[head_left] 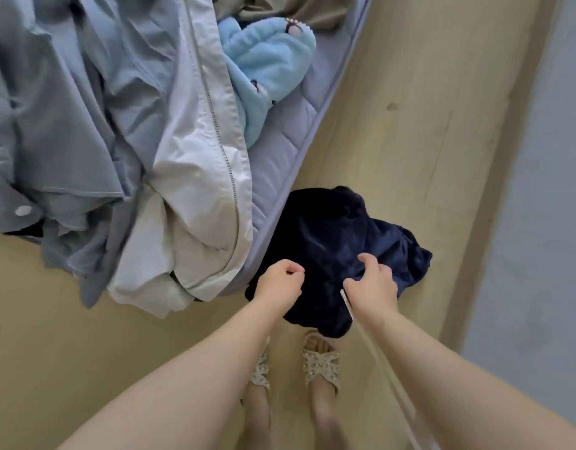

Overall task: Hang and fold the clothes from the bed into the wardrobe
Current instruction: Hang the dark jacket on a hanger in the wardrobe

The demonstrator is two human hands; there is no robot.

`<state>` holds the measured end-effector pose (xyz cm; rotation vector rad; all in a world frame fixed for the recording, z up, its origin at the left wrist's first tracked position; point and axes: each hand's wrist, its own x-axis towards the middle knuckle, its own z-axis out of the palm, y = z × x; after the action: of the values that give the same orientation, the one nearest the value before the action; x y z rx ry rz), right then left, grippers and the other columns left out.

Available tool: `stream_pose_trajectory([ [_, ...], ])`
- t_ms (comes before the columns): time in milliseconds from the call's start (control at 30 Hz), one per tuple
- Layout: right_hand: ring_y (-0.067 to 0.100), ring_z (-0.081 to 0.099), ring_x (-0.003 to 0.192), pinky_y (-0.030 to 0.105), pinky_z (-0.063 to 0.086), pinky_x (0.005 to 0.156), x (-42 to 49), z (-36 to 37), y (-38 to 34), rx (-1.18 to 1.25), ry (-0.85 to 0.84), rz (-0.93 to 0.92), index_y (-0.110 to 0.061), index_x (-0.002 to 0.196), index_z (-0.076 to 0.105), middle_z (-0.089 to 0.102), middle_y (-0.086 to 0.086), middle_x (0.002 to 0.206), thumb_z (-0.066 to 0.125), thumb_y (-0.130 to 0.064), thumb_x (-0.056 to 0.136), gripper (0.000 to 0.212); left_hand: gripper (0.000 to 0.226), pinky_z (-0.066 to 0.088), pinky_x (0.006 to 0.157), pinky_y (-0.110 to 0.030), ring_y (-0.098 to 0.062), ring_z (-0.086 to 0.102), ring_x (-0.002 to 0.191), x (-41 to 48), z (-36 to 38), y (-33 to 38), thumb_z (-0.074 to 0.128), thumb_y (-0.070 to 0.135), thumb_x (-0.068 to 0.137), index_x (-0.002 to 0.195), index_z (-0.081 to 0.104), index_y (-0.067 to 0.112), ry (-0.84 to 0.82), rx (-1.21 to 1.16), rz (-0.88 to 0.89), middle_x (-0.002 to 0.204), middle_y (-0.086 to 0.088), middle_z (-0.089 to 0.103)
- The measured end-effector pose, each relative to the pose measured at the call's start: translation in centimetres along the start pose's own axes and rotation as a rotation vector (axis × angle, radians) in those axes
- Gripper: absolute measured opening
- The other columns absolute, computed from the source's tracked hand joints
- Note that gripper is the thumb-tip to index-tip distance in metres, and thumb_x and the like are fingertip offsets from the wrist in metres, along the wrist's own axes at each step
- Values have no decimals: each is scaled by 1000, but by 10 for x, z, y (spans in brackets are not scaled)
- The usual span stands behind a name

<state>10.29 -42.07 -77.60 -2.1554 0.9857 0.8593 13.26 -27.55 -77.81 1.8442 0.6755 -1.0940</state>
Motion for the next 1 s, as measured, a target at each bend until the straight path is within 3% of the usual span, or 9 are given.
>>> stream_pose_trajectory([
  [100,32,18,134,49,33,99,37,19,3,-227,-40,-57,-44,141,16,-1,-5,155,59,-21,81,77,19,46,64,-27,-14,61,79,41,22,-11,45,19,91,81,54,32,7,-50,-34,84,5,59],
  [167,34,8,138,53,31,100,58,31,8,-338,-75,-82,-44,136,24,-11,-7,155,63,-23,81,70,16,49,67,-29,-16,62,82,61,32,-16,46,18,90,85,56,30,9,-75,-55,82,6,59],
  [267,35,32,125,47,41,92,79,41,16,-314,-132,-120,-23,101,46,29,6,143,52,-24,90,13,14,49,69,-28,-18,59,79,76,38,-21,46,17,90,89,56,25,-1,-131,-89,79,3,57],
  [333,27,52,88,36,45,69,86,39,18,-104,-126,-147,-14,91,43,53,9,102,42,-22,94,8,14,48,69,-29,-19,57,80,77,38,-22,44,17,91,93,56,24,-12,-145,-99,80,3,56],
  [433,14,44,63,28,31,50,71,18,10,265,15,-19,-12,91,42,48,2,78,38,-20,94,10,24,46,63,-24,-13,55,73,59,36,-19,41,12,94,113,51,24,-38,-179,-87,83,4,53],
  [567,17,33,59,29,28,56,6,-23,-9,569,20,-9,-15,68,31,35,3,67,46,-19,88,25,60,45,65,-22,-10,54,88,-4,23,-8,46,6,92,140,26,36,-72,-119,101,116,5,46],
  [700,20,41,65,29,33,57,-96,-81,-46,729,-108,-32,-13,72,42,41,8,69,49,-16,84,14,88,45,98,-42,-20,46,121,-92,-4,17,62,11,82,147,7,36,-158,35,328,142,-2,29],
  [867,21,38,70,31,32,63,-214,-170,-96,740,-187,-185,-15,73,46,39,7,73,49,-15,82,10,28,47,90,-32,-13,54,110,-216,-49,68,54,24,91,112,49,41,-38,135,512,117,9,56],
  [1000,20,42,70,28,34,57,-283,-230,-139,811,-161,-317,-14,80,52,44,8,76,51,-13,83,4,16,50,83,-40,-22,63,95,-304,-87,121,47,23,96,92,57,35,15,-103,556,96,0,67],
])
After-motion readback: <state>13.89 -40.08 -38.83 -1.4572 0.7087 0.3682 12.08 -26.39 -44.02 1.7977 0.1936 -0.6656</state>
